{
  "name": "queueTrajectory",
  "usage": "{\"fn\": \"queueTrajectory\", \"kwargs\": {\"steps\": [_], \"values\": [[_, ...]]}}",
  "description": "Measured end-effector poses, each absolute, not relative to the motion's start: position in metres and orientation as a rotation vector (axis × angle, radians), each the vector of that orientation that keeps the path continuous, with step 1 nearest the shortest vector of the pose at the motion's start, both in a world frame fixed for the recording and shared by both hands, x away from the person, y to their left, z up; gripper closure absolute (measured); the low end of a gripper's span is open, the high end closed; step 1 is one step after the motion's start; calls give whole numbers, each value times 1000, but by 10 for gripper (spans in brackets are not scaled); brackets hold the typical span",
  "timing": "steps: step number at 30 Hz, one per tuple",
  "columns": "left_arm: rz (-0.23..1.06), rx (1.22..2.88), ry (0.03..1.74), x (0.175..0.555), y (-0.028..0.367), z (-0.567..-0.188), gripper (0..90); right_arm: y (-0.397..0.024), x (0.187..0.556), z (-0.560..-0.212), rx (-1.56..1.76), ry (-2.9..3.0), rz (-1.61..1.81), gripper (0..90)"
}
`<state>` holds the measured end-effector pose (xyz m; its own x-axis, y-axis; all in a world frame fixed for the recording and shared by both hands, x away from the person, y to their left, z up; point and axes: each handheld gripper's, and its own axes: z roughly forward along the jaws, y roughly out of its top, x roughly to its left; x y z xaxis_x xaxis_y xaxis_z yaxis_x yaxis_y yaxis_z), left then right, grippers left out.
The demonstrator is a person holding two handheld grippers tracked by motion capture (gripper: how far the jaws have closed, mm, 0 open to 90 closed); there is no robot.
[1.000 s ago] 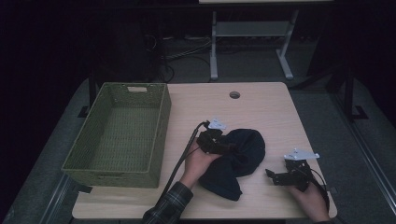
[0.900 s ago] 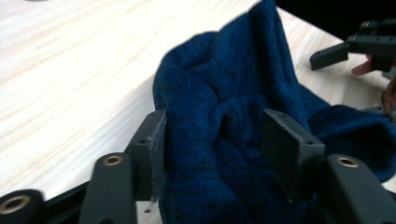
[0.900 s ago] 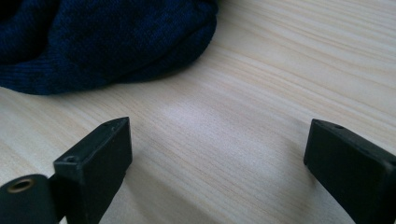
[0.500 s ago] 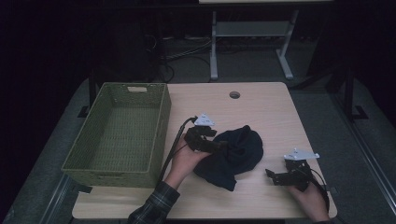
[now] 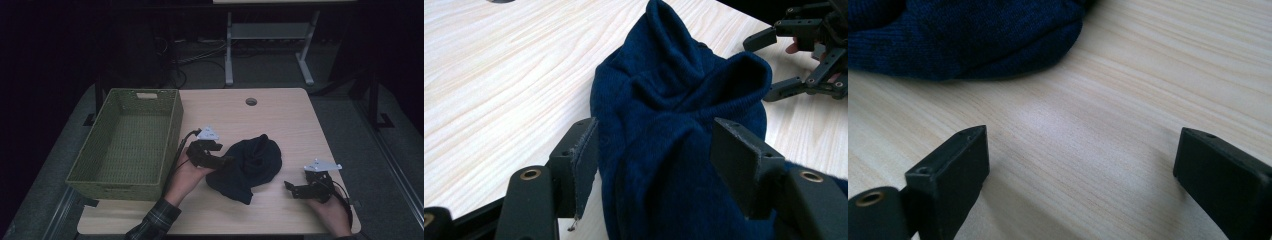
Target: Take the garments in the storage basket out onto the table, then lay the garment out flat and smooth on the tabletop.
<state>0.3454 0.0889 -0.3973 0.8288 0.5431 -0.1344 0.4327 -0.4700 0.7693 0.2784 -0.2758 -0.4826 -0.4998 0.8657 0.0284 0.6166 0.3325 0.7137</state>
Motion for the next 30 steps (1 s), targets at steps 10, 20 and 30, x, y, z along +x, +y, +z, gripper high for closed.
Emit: {"fn": "queueTrajectory", "kwargs": {"steps": [10,20,30], "values": [[175,2142,714,335,97,-402,364,-276,277,-481,1319,2264,947,78],[176,2173,729,333,99,-411,379,-267,274,-464,1289,2271,1040,80],[174,2184,733,332,99,-415,413,-246,281,-450,1243,2296,1161,142]]}}
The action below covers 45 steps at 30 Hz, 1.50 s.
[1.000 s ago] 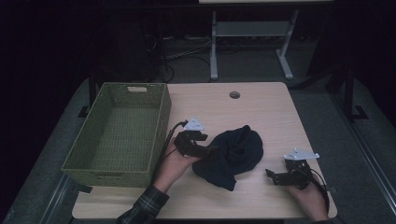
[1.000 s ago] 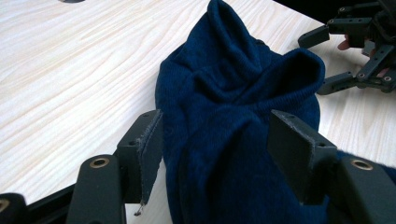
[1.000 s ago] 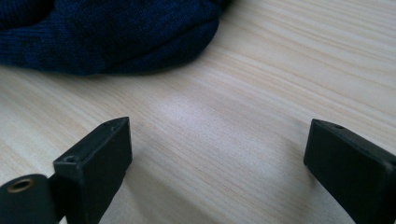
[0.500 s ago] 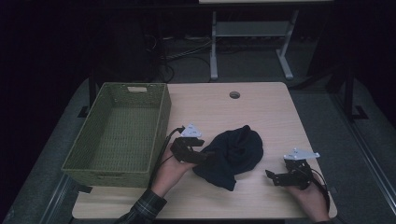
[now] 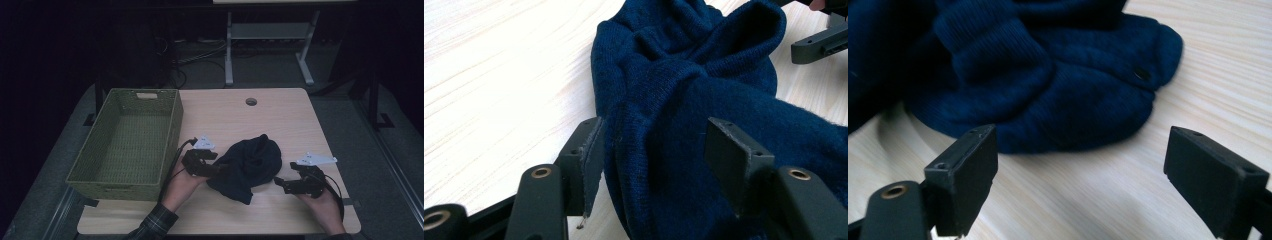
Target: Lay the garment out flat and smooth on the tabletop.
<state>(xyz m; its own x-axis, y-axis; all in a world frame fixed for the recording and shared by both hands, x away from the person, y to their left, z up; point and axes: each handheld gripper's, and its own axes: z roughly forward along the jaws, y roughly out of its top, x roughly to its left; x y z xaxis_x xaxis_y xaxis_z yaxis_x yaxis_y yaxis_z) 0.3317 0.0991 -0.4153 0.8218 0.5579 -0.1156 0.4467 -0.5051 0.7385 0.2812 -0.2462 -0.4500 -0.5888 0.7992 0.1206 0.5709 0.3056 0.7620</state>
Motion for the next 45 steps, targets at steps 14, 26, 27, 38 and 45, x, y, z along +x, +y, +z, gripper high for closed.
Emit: {"fn": "queueTrajectory", "kwargs": {"steps": [14,26,27,38,45], "values": [[180,2192,729,332,100,-417,543,-217,293,-435,1128,2314,1220,484],[147,2217,707,329,99,-418,858,-221,299,-434,1139,2317,1187,845],[142,2221,701,328,99,-417,860,-222,299,-432,1140,2320,1184,845],[98,2227,685,315,98,-421,866,-231,324,-422,1123,2312,1144,846],[80,2248,676,307,100,-427,866,-234,348,-421,1150,2315,1133,850]]}}
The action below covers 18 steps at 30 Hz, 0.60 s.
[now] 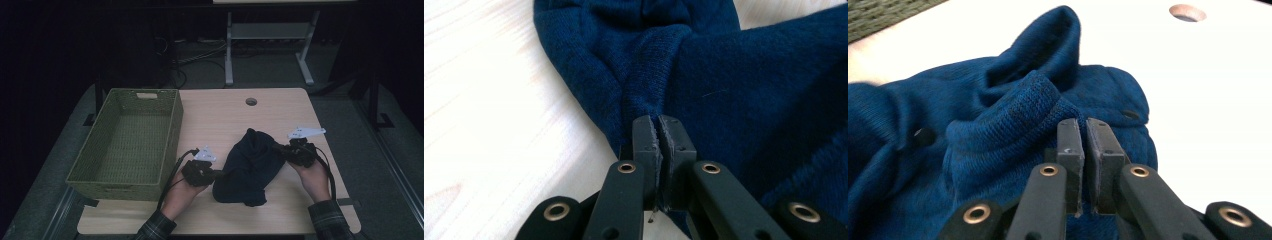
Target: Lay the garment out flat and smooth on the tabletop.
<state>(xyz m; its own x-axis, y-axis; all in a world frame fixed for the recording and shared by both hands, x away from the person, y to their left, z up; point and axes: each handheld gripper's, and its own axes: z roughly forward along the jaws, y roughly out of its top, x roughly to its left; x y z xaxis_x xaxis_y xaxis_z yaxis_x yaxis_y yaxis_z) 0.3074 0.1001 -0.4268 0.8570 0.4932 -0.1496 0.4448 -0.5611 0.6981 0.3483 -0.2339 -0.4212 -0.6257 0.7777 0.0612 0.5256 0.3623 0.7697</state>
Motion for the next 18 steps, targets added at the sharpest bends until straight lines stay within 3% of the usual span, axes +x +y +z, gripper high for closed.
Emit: {"fn": "queueTrajectory", "kwargs": {"steps": [18], "values": [[69,2260,672,295,106,-432,867,-226,410,-422,1179,2309,1091,866]]}}
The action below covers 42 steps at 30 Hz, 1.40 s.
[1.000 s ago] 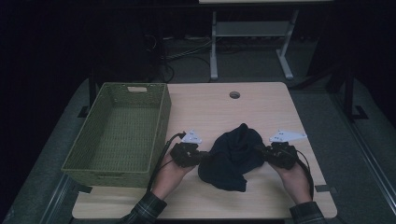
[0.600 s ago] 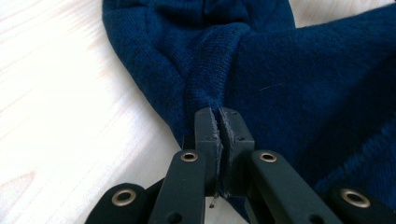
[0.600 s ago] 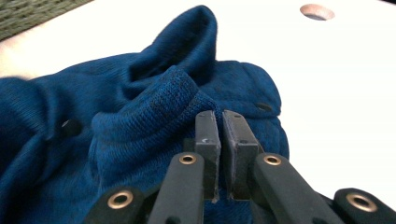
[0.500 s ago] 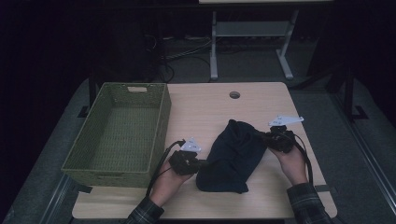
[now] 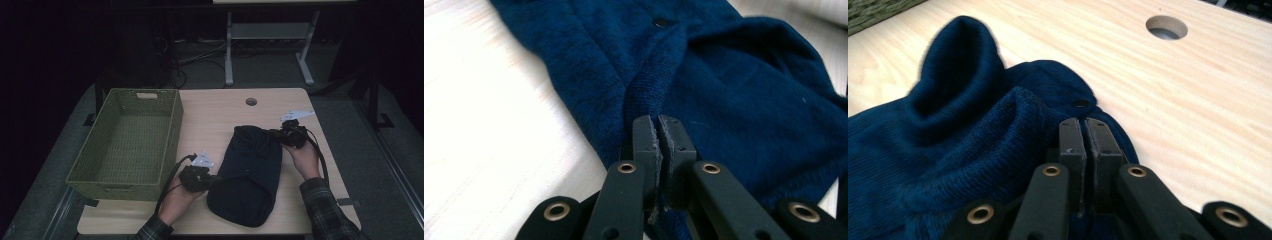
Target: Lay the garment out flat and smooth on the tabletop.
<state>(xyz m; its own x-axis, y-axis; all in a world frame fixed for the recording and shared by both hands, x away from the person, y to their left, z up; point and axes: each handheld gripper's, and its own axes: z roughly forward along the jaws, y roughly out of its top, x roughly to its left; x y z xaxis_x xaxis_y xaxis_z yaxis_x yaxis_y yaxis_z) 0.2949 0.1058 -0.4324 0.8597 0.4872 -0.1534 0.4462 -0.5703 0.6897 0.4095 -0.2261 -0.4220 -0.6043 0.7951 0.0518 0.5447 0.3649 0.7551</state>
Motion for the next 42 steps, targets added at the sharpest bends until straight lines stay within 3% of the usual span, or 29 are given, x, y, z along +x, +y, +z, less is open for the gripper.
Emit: {"fn": "queueTrajectory", "kwargs": {"steps": [16,18,20,22,25,30,42], "values": [[36,2281,622,284,92,-439,864,-184,453,-424,1125,2394,1014,869],[37,2270,624,284,93,-438,841,-181,452,-423,1114,2404,1019,831],[48,2262,622,286,96,-436,788,-182,450,-420,1119,2392,1051,719],[81,2255,616,288,100,-429,736,-188,447,-414,1124,2367,1107,690],[111,2240,618,290,102,-424,723,-201,445,-403,1152,2316,1174,759],[137,2243,623,298,98,-422,818,-214,450,-407,1210,2313,1142,889],[120,2305,629,308,86,-441,822,-192,452,-456,1227,2482,994,898]]}}
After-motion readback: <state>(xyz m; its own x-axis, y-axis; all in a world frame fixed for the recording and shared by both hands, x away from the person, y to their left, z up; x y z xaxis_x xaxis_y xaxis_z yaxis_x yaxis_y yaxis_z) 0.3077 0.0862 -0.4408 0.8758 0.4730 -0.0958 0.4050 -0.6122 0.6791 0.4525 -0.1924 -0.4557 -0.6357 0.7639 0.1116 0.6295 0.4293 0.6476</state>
